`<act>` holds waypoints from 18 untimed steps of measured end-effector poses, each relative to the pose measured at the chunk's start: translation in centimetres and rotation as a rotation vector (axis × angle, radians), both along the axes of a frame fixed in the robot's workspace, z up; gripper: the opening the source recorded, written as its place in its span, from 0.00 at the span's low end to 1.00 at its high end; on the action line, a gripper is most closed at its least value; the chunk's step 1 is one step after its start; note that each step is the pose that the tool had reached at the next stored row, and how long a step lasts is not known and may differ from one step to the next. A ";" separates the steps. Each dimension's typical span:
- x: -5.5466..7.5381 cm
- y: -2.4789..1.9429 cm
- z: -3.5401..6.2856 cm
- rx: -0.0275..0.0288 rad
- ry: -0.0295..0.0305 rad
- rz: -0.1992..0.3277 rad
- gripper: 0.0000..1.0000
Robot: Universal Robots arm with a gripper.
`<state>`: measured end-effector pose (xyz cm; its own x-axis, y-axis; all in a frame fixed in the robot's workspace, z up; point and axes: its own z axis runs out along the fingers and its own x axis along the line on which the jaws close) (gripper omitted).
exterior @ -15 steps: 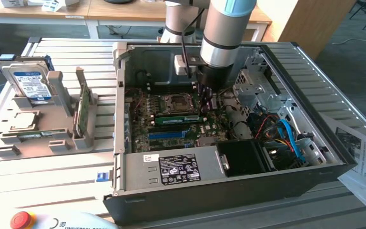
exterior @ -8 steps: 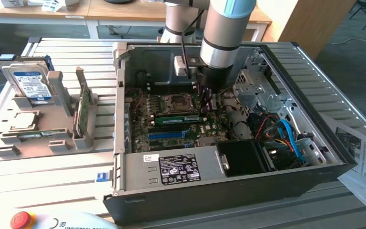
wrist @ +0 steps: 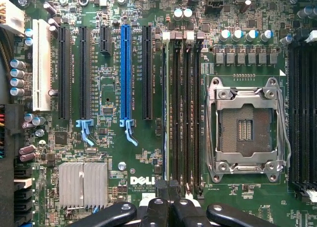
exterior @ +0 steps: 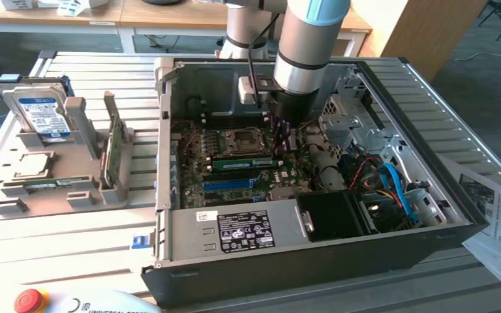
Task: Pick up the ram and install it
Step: 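Press down the ram until it locks into place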
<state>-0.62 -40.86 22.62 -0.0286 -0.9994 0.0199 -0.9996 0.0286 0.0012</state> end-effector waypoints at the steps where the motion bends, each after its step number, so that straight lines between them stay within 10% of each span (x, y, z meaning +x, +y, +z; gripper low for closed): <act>1: 0.0 0.00 -0.02 -0.0001 0.0001 0.000 0.11; 18: 0.0 -0.01 -0.23 -0.0006 0.0002 0.000 0.11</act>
